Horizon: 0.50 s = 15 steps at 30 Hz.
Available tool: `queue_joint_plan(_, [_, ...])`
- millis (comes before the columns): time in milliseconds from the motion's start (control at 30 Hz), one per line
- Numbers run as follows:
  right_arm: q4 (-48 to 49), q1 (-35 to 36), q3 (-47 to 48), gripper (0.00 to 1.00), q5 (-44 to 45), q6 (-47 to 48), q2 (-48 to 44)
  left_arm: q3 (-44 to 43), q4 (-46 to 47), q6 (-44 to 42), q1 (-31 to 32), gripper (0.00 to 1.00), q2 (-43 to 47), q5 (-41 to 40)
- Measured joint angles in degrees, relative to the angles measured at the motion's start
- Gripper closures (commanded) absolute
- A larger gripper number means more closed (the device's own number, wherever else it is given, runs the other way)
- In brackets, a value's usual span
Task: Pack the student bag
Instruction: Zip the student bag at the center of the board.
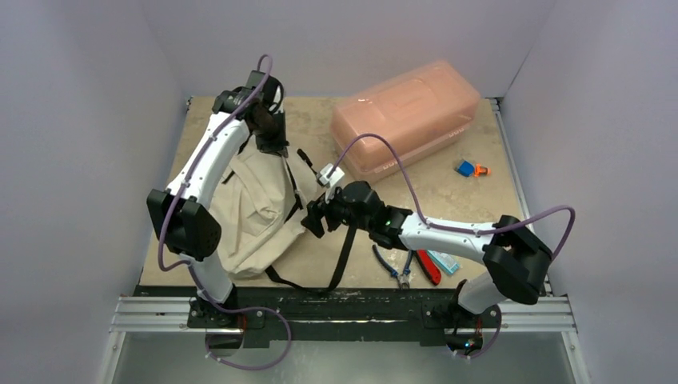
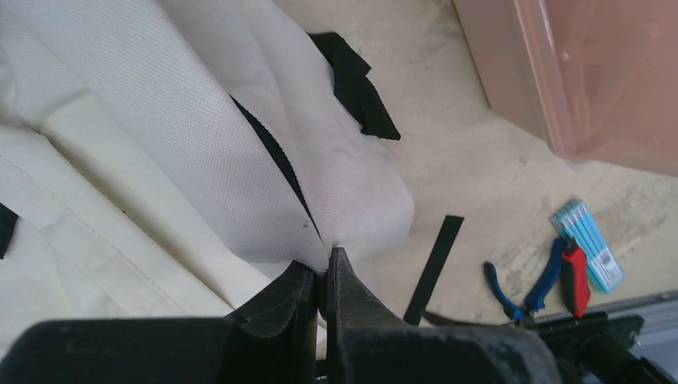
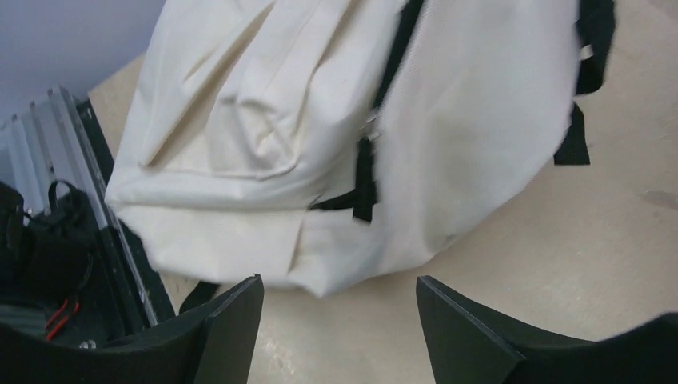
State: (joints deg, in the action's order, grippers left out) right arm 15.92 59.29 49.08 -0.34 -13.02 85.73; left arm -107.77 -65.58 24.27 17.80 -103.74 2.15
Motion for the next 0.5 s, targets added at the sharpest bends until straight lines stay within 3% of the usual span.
queue_joint_plan(100, [-1.31, -3.65, 2.54, 0.14, -2.51, -2.86, -0.09, 2.01, -0.35, -0.11, 0.02, 0.97, 3.39, 3.82])
queue_joint_plan(200, [-2.01, -6.62, 5.29, 0.13, -4.52, -6.93, -0.07, 4.09, -0.44, -0.35, 0.24, 0.90, 5.97, 7.15])
queue_joint_plan(267, [-2.49, -8.11, 7.82, 0.13, -5.70, -9.29, 0.24, 7.23, 0.90, -0.42, 0.46, 0.77, 8.07, 10.64])
queue_joint_plan(333, [-2.49, -8.92, 9.75, 0.13, -5.90, -10.64, 0.48, 9.49, 2.71, -0.37, 0.68, 0.50, 9.73, 14.19])
queue_joint_plan(367, [-2.36, -9.09, 10.38, 0.13, -6.19, -11.15, 0.50, 10.32, 3.67, -0.37, 0.81, 0.41, 10.73, 15.78])
queue_joint_plan(500, [-3.45, -8.96, 10.62, 0.13, -6.95, -12.44, 0.50, 14.16, 7.26, -1.09, 1.25, 0.22, 15.52, 18.49])
